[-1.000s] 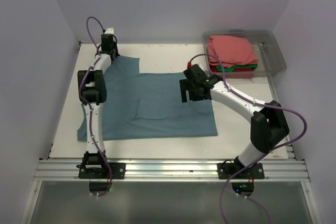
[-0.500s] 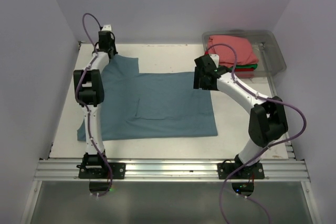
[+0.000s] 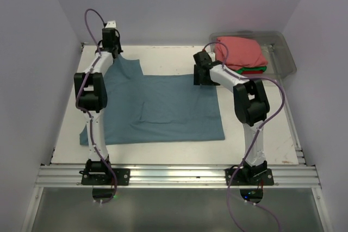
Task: Fold and stack the t-shirts
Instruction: Grap the side of the flattened tshirt furthest away from the robot with both arms
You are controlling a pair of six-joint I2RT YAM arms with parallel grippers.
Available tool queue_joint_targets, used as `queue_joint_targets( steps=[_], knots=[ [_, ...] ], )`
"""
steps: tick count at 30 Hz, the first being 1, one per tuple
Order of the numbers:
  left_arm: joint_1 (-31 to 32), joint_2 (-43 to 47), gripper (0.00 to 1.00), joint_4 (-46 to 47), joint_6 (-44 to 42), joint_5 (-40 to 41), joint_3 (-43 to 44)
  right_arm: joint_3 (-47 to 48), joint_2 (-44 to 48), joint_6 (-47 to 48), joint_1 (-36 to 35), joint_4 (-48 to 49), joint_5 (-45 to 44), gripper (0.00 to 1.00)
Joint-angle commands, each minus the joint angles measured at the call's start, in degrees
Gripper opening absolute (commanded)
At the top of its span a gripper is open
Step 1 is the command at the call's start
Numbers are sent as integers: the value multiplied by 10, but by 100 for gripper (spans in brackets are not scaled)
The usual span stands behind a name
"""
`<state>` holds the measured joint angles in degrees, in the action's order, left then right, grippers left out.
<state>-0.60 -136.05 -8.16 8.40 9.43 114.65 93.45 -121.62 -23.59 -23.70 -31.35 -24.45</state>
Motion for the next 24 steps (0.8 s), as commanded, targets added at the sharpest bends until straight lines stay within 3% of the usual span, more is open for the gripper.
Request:
queue_joint_targets(
  steps=[1,13,20,24],
  knots=[
    [1,30,0,7,4,17,-10,52,-14,48,1,8,35,83],
    [-36,89,0,40,2,59,-123,94,-19,85,0,-12,67,83],
    [-70,138,0,55,14,91,-181,234,-92,99,0,-98,68,86],
    [-89,167,0,60,25,98,-199,268,-112,96,0,-108,64,86]
  ],
)
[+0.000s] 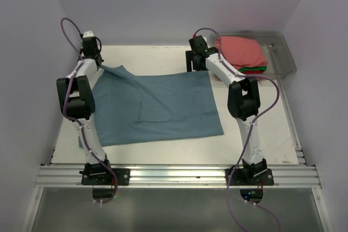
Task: Fold and stack the t-shirts
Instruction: Grap the side of the flattened tshirt furthest away from the robot with both arms
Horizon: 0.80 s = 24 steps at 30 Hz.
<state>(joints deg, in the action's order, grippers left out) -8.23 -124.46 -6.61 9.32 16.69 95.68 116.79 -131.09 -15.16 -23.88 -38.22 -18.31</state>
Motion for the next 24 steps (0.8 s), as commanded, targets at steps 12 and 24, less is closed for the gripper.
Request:
queue_joint_targets(
  steps=[12,24],
  knots=[
    [-55,101,0,56,34,23,-54,137,-90,14,2,-53,18,87],
    [-69,125,0,83,35,32,-84,281,-189,12,2,-27,64,85]
  ],
)
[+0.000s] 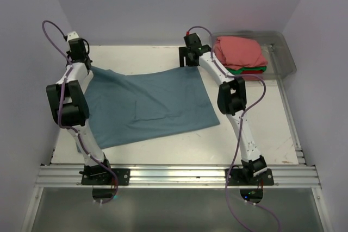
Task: Fold and stack the t-shirts
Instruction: Grap the side of the flattened tshirt furthest away from the robot with both arms
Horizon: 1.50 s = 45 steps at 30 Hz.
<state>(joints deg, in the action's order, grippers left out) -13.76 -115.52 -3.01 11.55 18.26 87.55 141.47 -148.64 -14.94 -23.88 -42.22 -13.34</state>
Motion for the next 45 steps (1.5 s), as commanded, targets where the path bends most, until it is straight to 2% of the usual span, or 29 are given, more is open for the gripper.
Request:
queue_joint_targets(
  steps=[1,6,15,23,32,40,41,43,45],
  knots=[
    [-14,36,0,47,13,19,-4,34,-17,11,2,15,10,85],
    [-21,46,0,56,15,31,-22,36,-31,18,12,28,-18,84],
    [-27,44,0,56,18,14,-28,50,-58,16,30,83,-6,81],
    [-27,34,0,46,21,-1,-15,55,-78,-37,44,144,79,74],
    [-27,24,0,39,23,-8,-4,36,-77,-68,44,144,97,52],
    [-27,18,0,34,29,-14,2,-1,-55,-73,43,128,95,22],
    [-27,15,0,32,32,-15,3,-7,-51,-72,43,129,93,12],
    [-26,10,0,32,32,-24,10,-22,-38,-70,42,130,85,4],
    [-26,2,0,10,35,-38,13,-26,-30,-67,43,132,75,0]
  ],
)
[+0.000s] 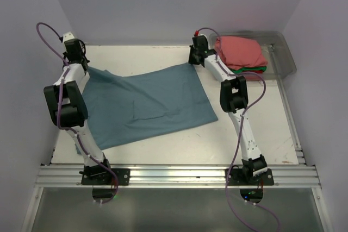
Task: Fold and stack the t-shirts
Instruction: Grap the side of the flattened tshirt furthest away from the robot with both arms, then fold the other side of the tshirt into a rectangle
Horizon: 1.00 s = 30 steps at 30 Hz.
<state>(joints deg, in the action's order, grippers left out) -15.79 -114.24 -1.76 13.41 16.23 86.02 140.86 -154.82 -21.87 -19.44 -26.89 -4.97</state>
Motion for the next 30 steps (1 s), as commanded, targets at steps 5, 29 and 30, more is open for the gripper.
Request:
queue_joint_targets(
  steps=[5,29,30],
  knots=[
    [-5,-23,0,-3,20,-65,37,-20,58,15,-2,-20,-31,0],
    [25,39,0,-141,28,-64,41,-266,297,82,-21,18,-163,0],
    [25,48,0,-166,30,-53,31,-275,305,81,-21,11,-175,0]
  ],
)
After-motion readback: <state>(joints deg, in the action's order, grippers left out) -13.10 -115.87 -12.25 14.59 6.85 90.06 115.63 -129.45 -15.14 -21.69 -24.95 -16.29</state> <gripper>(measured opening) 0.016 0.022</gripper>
